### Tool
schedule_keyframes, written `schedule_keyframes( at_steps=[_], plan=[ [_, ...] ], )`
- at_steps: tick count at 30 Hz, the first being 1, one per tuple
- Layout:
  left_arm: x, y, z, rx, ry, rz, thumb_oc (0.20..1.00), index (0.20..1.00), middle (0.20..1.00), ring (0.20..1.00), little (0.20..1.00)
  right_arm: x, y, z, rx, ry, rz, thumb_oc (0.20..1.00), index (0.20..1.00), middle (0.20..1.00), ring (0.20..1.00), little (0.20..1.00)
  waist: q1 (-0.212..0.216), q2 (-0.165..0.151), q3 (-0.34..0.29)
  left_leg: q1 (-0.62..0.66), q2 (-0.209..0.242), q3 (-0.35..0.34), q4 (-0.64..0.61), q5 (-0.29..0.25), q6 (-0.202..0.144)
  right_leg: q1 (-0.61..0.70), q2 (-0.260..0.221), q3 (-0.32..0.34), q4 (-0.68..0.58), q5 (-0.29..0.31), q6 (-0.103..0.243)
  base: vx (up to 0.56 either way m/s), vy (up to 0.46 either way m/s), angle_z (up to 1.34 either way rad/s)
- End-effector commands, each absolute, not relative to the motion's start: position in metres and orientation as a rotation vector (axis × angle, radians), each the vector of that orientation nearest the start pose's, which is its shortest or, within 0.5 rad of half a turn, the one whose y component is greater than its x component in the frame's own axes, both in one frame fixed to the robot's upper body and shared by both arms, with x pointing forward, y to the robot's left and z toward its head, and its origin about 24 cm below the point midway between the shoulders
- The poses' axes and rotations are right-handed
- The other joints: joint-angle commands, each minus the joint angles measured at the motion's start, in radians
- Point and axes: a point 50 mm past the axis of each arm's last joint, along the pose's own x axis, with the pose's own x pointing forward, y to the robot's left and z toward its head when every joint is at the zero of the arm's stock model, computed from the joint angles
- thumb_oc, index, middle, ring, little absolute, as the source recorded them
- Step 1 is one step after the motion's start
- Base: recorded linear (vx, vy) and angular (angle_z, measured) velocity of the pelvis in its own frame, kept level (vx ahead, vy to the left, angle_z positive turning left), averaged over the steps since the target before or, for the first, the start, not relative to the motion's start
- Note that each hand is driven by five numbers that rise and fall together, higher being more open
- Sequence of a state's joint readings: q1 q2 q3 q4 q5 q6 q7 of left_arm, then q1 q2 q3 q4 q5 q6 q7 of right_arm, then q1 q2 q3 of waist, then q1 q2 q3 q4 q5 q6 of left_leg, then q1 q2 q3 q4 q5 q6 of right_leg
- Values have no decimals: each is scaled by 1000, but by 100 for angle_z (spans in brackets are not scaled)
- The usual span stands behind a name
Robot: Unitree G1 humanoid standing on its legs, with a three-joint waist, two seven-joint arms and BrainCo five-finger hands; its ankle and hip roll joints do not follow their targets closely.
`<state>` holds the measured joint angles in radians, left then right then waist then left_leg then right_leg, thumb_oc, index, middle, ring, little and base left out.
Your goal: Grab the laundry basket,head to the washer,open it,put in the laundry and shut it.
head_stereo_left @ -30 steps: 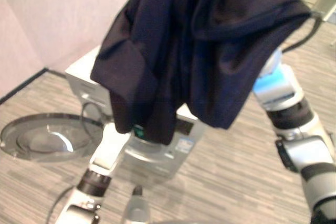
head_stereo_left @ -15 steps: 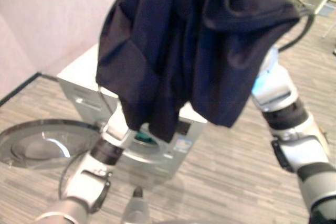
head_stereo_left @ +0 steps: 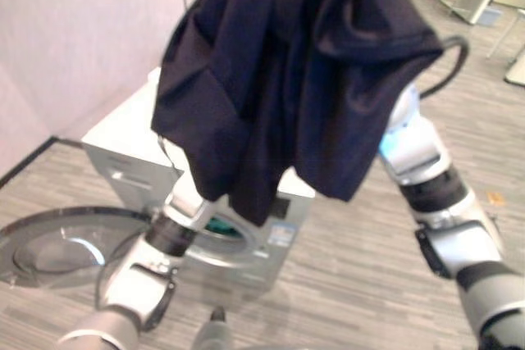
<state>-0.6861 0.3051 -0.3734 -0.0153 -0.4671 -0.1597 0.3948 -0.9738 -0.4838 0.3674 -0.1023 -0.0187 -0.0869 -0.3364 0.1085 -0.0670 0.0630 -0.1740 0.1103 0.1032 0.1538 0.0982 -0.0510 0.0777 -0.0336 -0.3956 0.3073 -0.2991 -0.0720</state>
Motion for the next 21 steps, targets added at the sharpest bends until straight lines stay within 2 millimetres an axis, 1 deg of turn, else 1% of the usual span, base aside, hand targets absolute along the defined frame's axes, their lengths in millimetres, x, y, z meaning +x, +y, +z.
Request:
schedule_keyframes(
  at_steps=[1, 3, 8, 13, 15, 16, 21],
  plan=[
    [320, 74, 257, -222, -720, -215, 1000, 1000, 1000, 1000, 1000, 283, -87, 336, -309, -1182, 114, 200, 200, 200, 200, 200, 9, 2, -54, -54, 17, 16, -155, 160, -19, 142, 10, 26, -141, 8, 77, 12, 14, -7],
    [320, 73, 257, -225, -720, -216, 1000, 1000, 1000, 1000, 1000, 283, -87, 334, -303, -1177, 121, 200, 200, 200, 200, 200, 8, 3, -55, -53, 18, 17, -159, 161, -19, 143, 11, 28, -147, 10, 77, 8, 1, -6],
    [320, 67, 262, -237, -725, -233, 1000, 1000, 1000, 1000, 1000, 281, -75, 323, -237, -1137, 213, 200, 200, 200, 200, 200, 7, 4, -53, -45, 17, 27, -164, 162, -19, 146, 8, 29, -156, 18, 83, 15, 2, -5],
    [321, 69, 262, -237, -723, -230, 1000, 1000, 1000, 1000, 1000, 279, -73, 320, -215, -1134, 242, 200, 200, 200, 200, 200, 5, 12, -54, -45, 21, 31, -172, 164, -16, 144, 10, 32, -175, 36, 91, 0, 0, 0],
    [321, 69, 262, -239, -722, -228, 1000, 1000, 1000, 1000, 1000, 278, -72, 319, -210, -1132, 248, 200, 200, 200, 200, 200, 4, 7, -53, -37, 16, 34, -175, 160, -18, 149, 5, 33, -174, 32, 92, 0, 0, 0],
    [321, 69, 261, -239, -720, -229, 1000, 1000, 1000, 1000, 1000, 278, -72, 318, -208, -1131, 253, 200, 200, 200, 200, 200, 5, 11, -54, -39, 19, 35, -177, 163, -15, 148, 8, 33, -181, 41, 94, 0, 0, 0],
    [321, 70, 259, -234, -714, -219, 1000, 1000, 1000, 1000, 1000, 276, -68, 313, -198, -1119, 283, 200, 200, 200, 200, 200, 6, 10, -57, -31, 19, 44, -183, 159, -14, 148, 4, 36, -188, 46, 100, 10, 5, -2]
  ],
)
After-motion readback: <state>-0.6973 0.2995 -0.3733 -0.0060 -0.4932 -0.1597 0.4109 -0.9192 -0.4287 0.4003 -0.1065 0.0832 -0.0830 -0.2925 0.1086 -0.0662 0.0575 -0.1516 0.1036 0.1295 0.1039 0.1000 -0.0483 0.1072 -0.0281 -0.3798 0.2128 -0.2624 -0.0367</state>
